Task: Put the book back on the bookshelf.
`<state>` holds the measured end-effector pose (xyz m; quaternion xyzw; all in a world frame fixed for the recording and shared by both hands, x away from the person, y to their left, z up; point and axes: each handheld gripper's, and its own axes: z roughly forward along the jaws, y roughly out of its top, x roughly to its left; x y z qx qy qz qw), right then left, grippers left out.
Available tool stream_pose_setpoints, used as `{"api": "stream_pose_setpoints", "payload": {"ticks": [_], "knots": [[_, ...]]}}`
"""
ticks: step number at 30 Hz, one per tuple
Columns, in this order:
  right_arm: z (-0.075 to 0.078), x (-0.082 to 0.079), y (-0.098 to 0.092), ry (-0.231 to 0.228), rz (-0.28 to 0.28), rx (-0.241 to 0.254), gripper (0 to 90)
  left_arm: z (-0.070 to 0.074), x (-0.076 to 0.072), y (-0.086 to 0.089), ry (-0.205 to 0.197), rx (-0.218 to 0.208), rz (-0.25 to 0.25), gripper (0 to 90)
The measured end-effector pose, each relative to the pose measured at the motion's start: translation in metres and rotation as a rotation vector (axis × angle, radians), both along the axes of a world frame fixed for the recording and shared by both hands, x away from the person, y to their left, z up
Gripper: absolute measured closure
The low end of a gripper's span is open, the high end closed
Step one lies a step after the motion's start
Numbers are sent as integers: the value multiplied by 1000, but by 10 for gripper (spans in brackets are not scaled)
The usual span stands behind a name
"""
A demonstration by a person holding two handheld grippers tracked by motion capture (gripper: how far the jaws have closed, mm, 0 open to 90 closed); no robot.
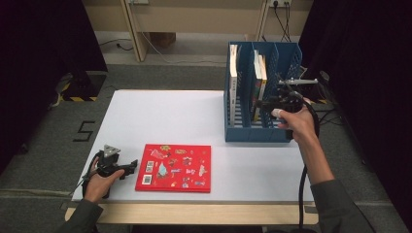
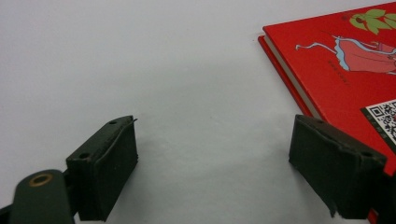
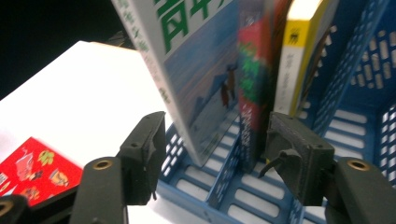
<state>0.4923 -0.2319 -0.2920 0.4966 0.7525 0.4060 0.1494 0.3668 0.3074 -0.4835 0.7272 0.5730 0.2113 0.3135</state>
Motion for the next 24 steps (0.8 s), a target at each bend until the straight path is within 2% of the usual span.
{"api": "stream_pose_setpoints", "payload": {"ticks": [4,9,17,22,24], "knots": [[-5,-10,3,-4,18,27,331,0,0,0,0,0,0,143],[-10,-20,7,-5,16,60,225,0,0,0,0,-1,1,143],[-27,-34,13,-28,51,89,220,0,0,0,0,-2,1,143],[-41,-43,20,-25,73,139,222,0,0,0,3,-2,0,143],[-46,-46,22,-26,81,143,223,0,0,0,4,-2,0,143]]}}
